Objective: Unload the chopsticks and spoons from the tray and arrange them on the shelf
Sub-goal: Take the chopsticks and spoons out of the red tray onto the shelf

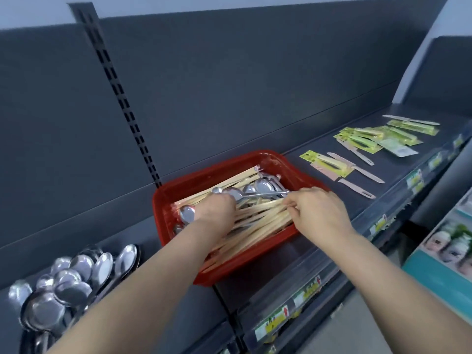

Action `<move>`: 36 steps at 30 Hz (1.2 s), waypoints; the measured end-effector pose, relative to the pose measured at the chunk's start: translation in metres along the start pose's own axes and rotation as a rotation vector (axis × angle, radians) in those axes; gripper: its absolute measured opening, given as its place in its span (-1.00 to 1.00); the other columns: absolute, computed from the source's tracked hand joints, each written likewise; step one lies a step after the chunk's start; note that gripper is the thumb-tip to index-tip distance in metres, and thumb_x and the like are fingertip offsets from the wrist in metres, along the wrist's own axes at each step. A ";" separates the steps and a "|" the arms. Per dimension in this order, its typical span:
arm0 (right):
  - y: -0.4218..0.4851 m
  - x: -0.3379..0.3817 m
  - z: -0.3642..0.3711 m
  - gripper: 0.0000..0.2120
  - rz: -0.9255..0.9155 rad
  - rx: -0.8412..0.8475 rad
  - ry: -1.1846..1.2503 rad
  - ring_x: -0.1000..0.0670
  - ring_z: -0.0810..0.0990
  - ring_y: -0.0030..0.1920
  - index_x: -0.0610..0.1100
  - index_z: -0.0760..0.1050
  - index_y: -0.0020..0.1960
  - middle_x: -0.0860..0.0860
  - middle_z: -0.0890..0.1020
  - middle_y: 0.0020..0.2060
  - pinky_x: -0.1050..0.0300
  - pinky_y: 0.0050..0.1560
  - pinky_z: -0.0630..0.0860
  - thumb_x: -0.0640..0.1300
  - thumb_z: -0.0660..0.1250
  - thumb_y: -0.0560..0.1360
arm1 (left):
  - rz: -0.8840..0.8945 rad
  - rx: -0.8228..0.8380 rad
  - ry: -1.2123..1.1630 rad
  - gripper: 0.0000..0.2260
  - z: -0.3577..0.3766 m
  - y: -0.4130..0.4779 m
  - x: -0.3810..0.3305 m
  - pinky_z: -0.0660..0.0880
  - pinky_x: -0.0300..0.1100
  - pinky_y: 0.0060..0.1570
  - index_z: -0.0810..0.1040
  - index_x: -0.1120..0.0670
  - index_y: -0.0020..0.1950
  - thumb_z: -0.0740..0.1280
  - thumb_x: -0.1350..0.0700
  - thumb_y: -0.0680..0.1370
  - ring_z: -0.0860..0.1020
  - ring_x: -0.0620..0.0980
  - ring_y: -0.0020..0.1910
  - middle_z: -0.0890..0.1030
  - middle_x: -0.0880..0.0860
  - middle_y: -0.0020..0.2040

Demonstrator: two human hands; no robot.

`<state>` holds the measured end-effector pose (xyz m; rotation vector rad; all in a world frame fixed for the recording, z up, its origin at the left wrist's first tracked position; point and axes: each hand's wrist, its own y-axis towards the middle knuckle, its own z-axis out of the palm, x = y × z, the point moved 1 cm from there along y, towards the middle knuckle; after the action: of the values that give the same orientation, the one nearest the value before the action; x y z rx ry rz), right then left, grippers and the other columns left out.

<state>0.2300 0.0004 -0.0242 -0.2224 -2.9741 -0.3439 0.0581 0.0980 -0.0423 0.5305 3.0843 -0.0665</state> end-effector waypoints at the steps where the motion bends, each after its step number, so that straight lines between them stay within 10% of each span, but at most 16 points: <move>1: 0.007 -0.002 0.002 -0.76 -0.008 0.007 0.010 0.01 0.53 0.13 0.16 0.57 0.13 0.14 0.63 0.05 0.08 0.12 0.39 -0.07 0.24 0.56 | -0.011 -0.015 0.012 -0.72 0.000 0.002 0.000 0.46 -0.09 0.11 0.54 0.03 0.24 0.18 0.18 0.58 0.51 0.11 0.22 0.57 0.10 0.20; 7: 0.035 -0.012 0.007 -0.82 -0.081 0.000 0.067 0.04 0.60 0.02 0.14 0.59 0.06 0.15 0.65 -0.04 0.09 0.05 0.43 -0.05 0.27 0.54 | -0.054 -0.144 -0.097 -0.86 -0.016 0.003 -0.003 0.42 -0.05 -0.16 0.41 0.08 0.15 0.17 0.09 0.63 0.57 0.20 0.00 0.63 0.13 -0.01; 20: 0.067 -0.011 0.018 -0.79 -0.320 0.310 0.110 0.04 0.60 0.08 0.13 0.61 0.08 0.14 0.64 0.06 0.16 0.07 0.51 -0.11 0.35 0.50 | -0.181 0.119 -0.099 -0.80 -0.002 -0.003 -0.007 0.43 -0.12 0.03 0.53 0.06 0.16 0.22 0.04 0.60 0.55 0.13 0.13 0.58 0.14 0.14; 36: 0.078 -0.006 0.023 -0.89 -0.299 0.182 0.040 -0.02 0.49 0.13 0.11 0.44 -0.02 0.11 0.58 0.02 0.07 -0.02 0.26 -0.10 0.23 0.58 | -0.384 -0.389 -0.359 -0.84 -0.023 -0.004 0.010 0.34 -0.10 -0.19 0.50 0.15 0.05 0.16 0.13 0.61 0.53 0.20 -0.03 0.59 0.14 -0.04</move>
<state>0.2459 0.0802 -0.0309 0.2485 -2.9736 -0.1039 0.0473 0.0984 -0.0188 -0.0844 2.6950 0.3823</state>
